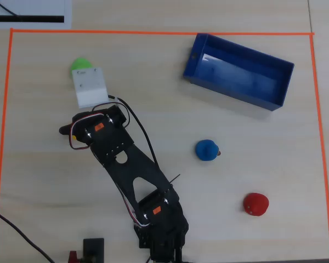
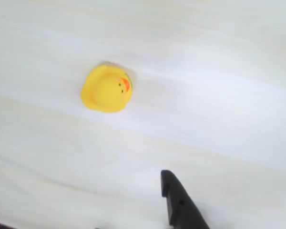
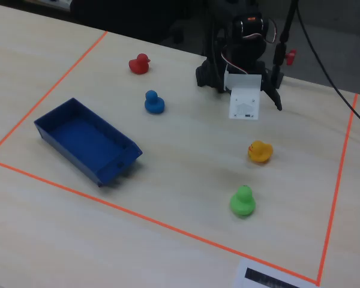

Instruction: Grasp yellow duck and put it into box.

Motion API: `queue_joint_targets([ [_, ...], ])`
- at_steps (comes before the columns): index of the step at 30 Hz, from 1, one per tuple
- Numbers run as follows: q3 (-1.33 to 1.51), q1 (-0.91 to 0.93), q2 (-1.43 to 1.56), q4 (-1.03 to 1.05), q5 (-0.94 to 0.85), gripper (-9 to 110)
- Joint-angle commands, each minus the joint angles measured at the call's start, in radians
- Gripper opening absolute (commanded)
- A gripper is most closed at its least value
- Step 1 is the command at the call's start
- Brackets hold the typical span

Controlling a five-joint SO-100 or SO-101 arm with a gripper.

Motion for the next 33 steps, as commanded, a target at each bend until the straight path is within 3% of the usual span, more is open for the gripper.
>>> queue_joint_targets([
  [1,-0.008,0.041,-0.011,-0.037,0.003,46],
  [33,0.051,0.046,-0.146,-0.169,0.025,45],
])
